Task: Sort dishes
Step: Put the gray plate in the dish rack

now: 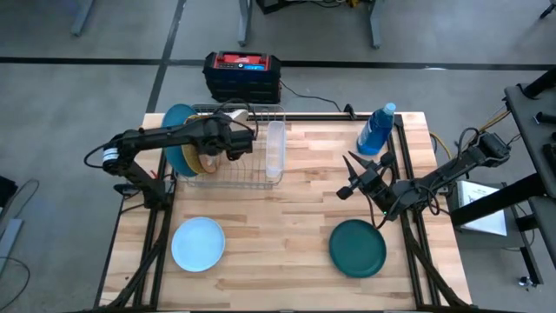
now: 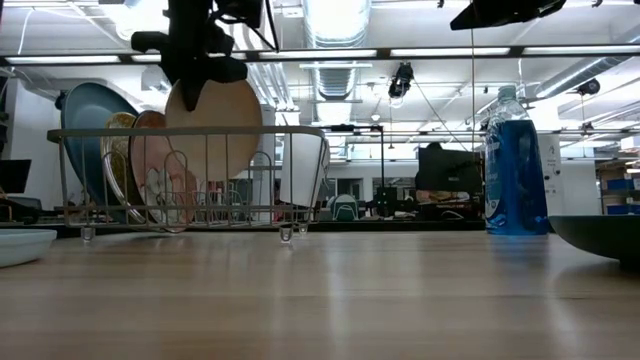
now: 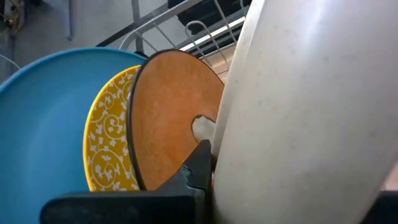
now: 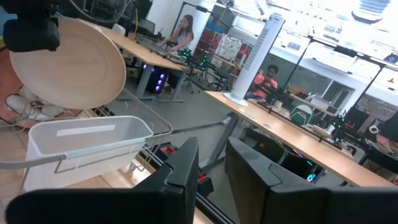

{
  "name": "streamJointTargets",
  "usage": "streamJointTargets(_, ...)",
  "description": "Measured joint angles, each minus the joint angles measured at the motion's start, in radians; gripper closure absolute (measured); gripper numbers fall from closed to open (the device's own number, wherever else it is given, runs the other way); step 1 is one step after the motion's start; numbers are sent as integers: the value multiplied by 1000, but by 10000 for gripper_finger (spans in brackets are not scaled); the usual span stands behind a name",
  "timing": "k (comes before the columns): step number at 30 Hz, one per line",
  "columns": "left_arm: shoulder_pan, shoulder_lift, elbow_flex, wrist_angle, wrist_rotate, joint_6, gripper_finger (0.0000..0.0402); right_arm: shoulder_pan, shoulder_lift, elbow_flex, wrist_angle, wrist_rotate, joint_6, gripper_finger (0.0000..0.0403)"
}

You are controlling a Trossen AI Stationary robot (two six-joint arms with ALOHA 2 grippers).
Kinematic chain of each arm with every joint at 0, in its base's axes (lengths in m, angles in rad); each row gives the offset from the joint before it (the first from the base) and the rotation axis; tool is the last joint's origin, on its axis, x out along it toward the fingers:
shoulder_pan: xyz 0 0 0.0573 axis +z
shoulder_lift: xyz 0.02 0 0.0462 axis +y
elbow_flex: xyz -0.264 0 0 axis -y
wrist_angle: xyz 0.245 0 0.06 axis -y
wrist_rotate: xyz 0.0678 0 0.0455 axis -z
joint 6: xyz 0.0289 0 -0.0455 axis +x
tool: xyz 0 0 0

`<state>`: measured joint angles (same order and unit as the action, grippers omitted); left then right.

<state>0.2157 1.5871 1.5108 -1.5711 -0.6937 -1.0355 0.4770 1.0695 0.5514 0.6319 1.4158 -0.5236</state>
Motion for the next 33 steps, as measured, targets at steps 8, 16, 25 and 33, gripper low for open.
streamJointTargets(8, 37, 0, 1, 0, 9, 7, 380, 0, 0, 0, -1, 0, 0, 318)
streamJointTargets(16, 33, -12, 0, 0, 130, 7, 380, 0, 0, 0, -27, 0, 0, 330)
streamJointTargets(25, -19, -72, -2, 1, 112, 69, 380, 0, 0, 0, -30, -1, 25, 338)
streamJointTargets(33, -356, -90, 102, 0, -279, 262, 380, -20, -68, 0, -61, -407, 169, 331)
